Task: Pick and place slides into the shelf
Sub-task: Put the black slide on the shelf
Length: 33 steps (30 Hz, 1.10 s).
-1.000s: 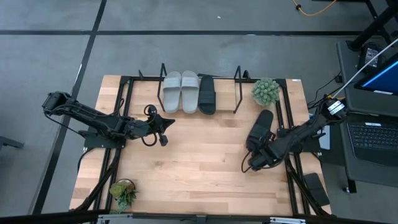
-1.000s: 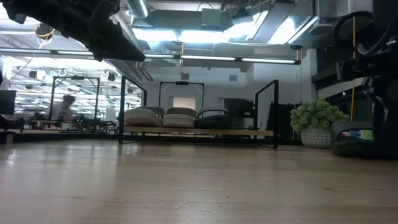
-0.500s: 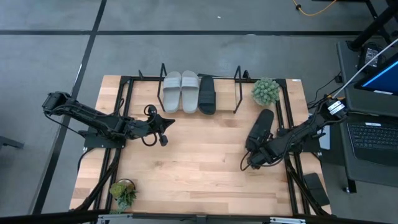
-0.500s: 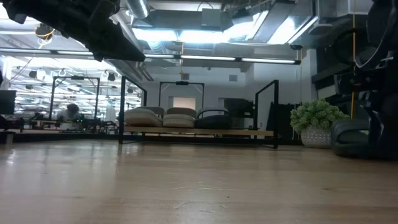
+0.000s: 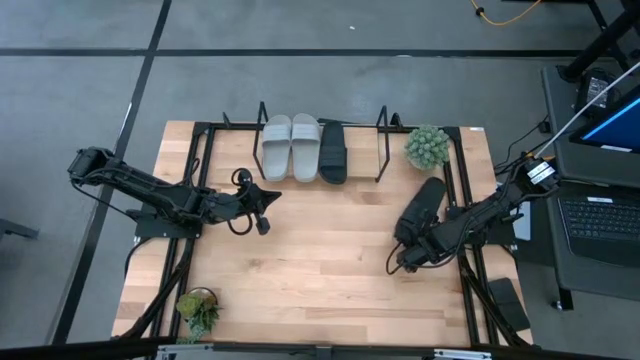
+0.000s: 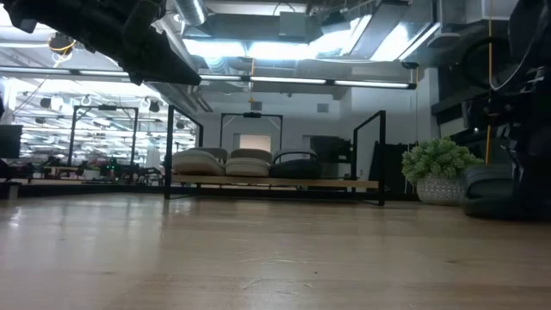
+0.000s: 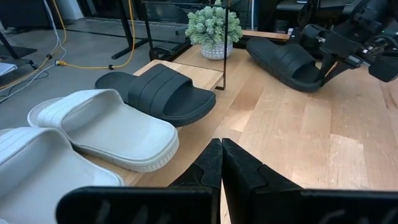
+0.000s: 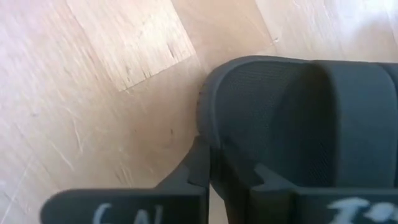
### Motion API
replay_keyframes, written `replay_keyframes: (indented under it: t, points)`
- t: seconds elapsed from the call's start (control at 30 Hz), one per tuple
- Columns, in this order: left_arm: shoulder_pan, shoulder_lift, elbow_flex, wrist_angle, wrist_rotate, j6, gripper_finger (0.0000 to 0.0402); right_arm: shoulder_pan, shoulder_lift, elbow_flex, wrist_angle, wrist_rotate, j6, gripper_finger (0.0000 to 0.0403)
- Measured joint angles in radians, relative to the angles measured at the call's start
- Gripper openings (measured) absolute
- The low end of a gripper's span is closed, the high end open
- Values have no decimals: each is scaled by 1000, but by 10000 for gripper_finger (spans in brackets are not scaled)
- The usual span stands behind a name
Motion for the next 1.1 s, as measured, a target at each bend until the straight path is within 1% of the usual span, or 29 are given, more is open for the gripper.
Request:
replay_keyframes:
  t: [0.2, 0.3, 0.5, 0.77, 1.0, 1.1]
  points:
    - [0, 0, 0, 0, 0, 0, 4, -2, 2, 37, -18, -9, -19, 18]
    - [0, 0, 0, 0, 0, 0, 4, 0, 2, 90, -9, -17, -33, 18]
    - [0, 0, 0, 0, 0, 0, 4, 0, 2, 211, -29, -14, -111, 18]
    - [0, 0, 0, 0, 0, 0, 4, 0, 2, 398, -45, -9, -318, 18]
    - [0, 0, 0, 0, 0, 0, 4, -1, 2, 542, -46, -3, -551, 18]
    - [0, 0, 0, 0, 0, 7, 4, 0, 2, 592, -45, 56, -681, 18]
